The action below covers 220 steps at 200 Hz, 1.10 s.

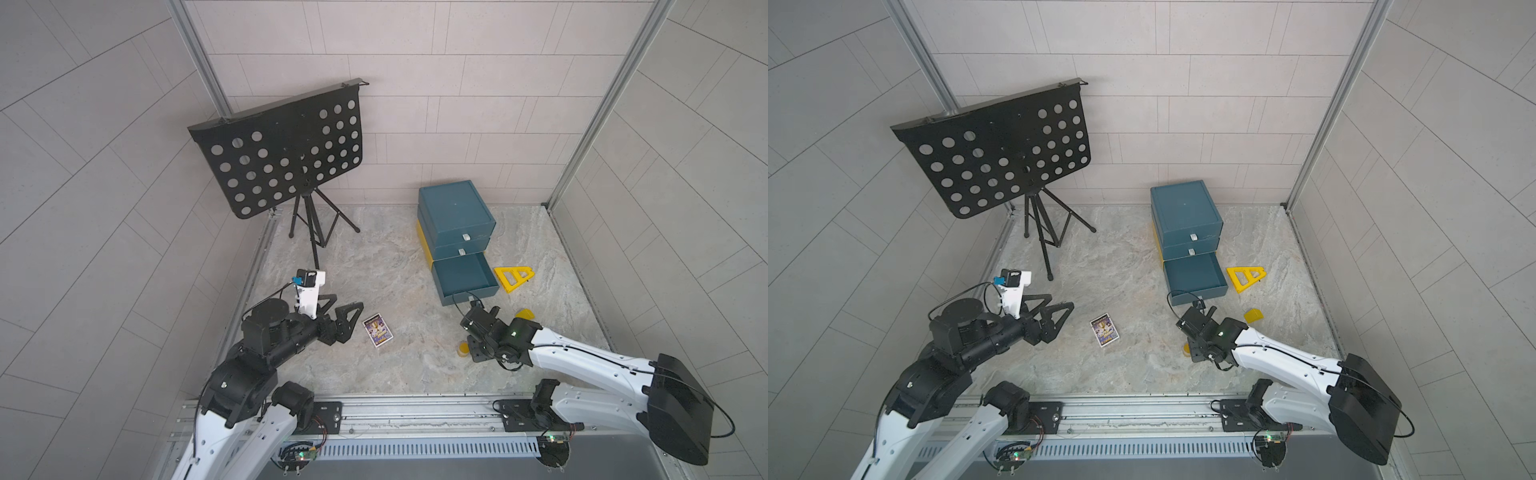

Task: Put the paint cans in the drawer according to color
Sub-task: Pick up the paint can at the center of the board.

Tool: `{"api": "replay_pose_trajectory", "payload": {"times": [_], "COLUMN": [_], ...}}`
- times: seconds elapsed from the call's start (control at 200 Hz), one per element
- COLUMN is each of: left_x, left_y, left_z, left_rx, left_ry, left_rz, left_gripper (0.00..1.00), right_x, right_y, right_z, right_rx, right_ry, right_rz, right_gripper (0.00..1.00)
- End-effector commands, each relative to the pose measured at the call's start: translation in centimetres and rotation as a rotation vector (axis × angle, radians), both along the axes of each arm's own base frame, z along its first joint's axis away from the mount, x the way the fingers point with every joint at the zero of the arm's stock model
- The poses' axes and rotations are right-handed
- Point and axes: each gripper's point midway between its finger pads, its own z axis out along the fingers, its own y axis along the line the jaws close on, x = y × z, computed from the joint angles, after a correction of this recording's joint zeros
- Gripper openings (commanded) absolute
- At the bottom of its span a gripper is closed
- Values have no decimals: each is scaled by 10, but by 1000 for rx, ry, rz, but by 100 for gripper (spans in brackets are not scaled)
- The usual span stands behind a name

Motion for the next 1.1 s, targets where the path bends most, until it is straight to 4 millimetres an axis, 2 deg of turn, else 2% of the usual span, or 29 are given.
{"api": "replay_pose_trajectory", "payload": {"times": [0.0, 0.13, 0.37, 0.731, 0.751, 0.926, 1.096], "left_x": [0, 1, 1, 1, 1, 1, 1], "left_y": [0, 0, 0, 0, 0, 0, 0], "left_z": [4, 4, 4, 4, 4, 4, 4], "left_rx": [-11, -10, -9, -10, -11, -10, -10], "left_ry": [-23, -23, -21, -22, -22, -23, -21], "left_rz": [0, 2, 2, 1, 0, 2, 1], "left_gripper": [95, 95, 95, 95, 95, 95, 95], "right_x": [0, 7, 16, 18, 25, 29, 29], "right_y": [2, 8, 8, 4, 10, 13, 10], "right_z": [-10, -15, -10, -10, -2, -1, -2], "right_rx": [-8, -31, -50, -61, -46, -49, -64], "right_ry": [16, 23, -11, -17, -36, -29, -20], "right_rz": [2, 15, 1, -6, -7, -3, -14], "right_gripper": [48, 49, 43, 47, 48, 48, 42]}}
